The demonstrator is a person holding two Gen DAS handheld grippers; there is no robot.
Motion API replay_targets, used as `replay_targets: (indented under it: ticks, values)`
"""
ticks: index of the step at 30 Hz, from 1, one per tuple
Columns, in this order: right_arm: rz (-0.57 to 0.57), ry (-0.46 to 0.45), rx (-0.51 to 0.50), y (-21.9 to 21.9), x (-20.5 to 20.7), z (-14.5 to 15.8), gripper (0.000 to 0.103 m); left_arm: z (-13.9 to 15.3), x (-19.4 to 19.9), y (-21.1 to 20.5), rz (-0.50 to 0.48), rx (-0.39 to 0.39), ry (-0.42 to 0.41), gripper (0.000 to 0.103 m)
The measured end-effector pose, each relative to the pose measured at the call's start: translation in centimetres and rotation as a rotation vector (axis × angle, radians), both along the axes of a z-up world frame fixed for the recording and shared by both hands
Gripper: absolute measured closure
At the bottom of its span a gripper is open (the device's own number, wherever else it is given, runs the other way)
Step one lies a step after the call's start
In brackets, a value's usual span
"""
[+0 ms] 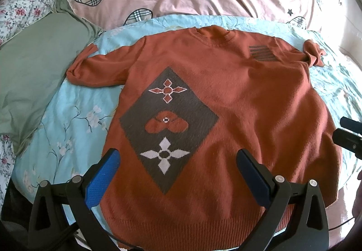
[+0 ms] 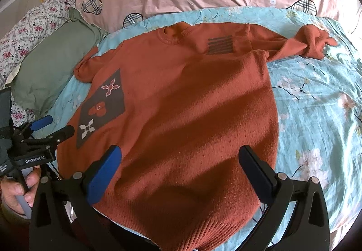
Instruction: Fold small clothes
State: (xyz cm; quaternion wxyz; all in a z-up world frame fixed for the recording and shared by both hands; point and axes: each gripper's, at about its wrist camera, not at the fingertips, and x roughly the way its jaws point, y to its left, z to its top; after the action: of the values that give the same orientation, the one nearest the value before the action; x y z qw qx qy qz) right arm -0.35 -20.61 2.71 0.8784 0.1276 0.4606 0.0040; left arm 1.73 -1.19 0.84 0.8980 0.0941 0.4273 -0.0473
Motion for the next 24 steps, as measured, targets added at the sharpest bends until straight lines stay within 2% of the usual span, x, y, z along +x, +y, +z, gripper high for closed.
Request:
replay_targets:
  ticks: [9,14,22,24]
  values:
    - [-0.006,-0.039,0.066,-0.2,0.1,0.2,0.000,-0.1,0.3,0.0,-0.008,-0.042,-0.001,0.000]
    - [-0.015,0.019,0.038,-1.6,0.5,-0.4,0.000,-0.5,0.9,-0.2,-0.016,-0.059,0.013,0.000]
    - [-0.197,-0.008,0.014,-9.4,2.2,-0.2,0.000,-1.5,2.9,-0.9,-0.015,-0.033,0.047,0.000]
    - [-0.235,-0.049,-0.007,-11.8,3.2,0.4,0.002,-1.7,3.6,-1.2,-0.019,-0.029,0.057,0.000]
